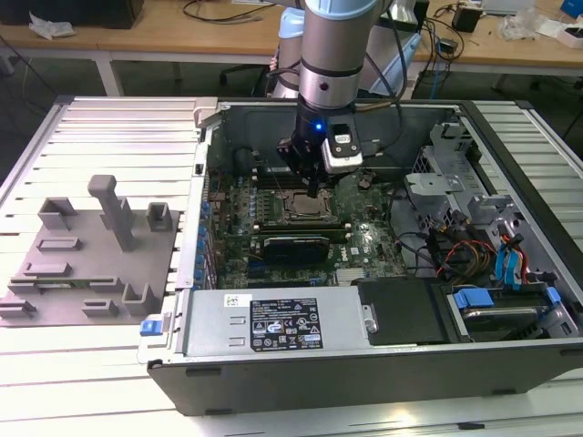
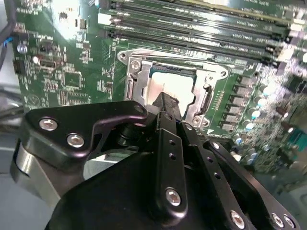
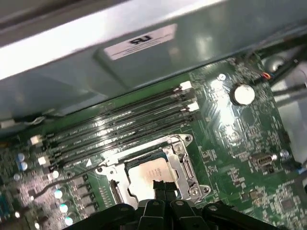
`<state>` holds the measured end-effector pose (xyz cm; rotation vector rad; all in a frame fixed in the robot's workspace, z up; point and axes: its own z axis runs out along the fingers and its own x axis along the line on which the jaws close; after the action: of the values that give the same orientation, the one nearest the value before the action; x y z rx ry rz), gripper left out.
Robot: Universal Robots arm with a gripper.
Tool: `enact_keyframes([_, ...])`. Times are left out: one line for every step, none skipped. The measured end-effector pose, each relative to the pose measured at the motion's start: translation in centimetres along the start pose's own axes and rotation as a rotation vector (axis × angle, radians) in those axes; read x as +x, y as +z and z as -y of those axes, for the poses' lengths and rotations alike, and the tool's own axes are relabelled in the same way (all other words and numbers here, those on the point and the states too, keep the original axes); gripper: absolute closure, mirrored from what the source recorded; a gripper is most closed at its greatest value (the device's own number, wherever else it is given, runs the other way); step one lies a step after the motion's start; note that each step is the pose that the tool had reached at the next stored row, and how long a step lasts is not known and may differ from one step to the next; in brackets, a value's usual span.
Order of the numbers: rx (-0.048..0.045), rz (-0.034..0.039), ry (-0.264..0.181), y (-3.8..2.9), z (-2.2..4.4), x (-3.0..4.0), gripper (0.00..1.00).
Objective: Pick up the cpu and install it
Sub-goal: 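Close the cpu cover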
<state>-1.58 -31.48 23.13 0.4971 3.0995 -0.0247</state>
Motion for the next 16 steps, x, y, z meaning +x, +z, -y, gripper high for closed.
enact_keyframes([-0.0001, 0.0003, -0.023, 0.01, 0.00, 0.00, 0.89])
enact_keyframes([-0.0003, 0.0006, -0.041, 0.02, 0.00, 0.00, 0.89])
enact_keyframes([-0.0005, 0.0011, -0.075, 0.05, 0.00, 0.00, 0.89])
enact_keyframes([-0.0006, 0.0018, -0.118, 0.08, 0.00, 0.00, 0.89])
enact_keyframes([-0.0008, 0.0024, -0.160, 0.11, 0.00, 0.00, 0.89])
enact_keyframes([-0.0009, 0.0028, -0.186, 0.13, 0.00, 0.00, 0.89])
enact_keyframes([-0.0009, 0.0031, -0.204, 0.15, 0.00, 0.00, 0.89])
enact_keyframes([-0.0012, 0.0034, -0.225, 0.17, -0.01, 0.00, 0.89])
enact_keyframes([-0.0014, 0.0038, -0.246, 0.20, -0.01, 0.00, 0.89])
enact_keyframes([-0.0015, 0.0042, -0.270, 0.25, -0.01, 0.00, 0.89])
enact_keyframes([-0.0012, 0.0044, -0.289, 0.28, -0.01, 0.00, 0.89])
enact_keyframes([-0.0010, 0.0049, -0.314, 0.36, -0.01, 0.01, 0.89])
enact_keyframes([-0.0008, 0.0050, -0.319, 0.39, 0.00, 0.01, 0.89])
enact_keyframes([-0.0005, 0.0050, -0.319, 0.38, 0.00, 0.01, 0.89])
enact_keyframes([0.0002, 0.0051, -0.319, 0.39, 0.00, 0.02, 0.89])
enact_keyframes([0.0010, 0.0053, -0.319, 0.40, 0.01, 0.05, 0.89])
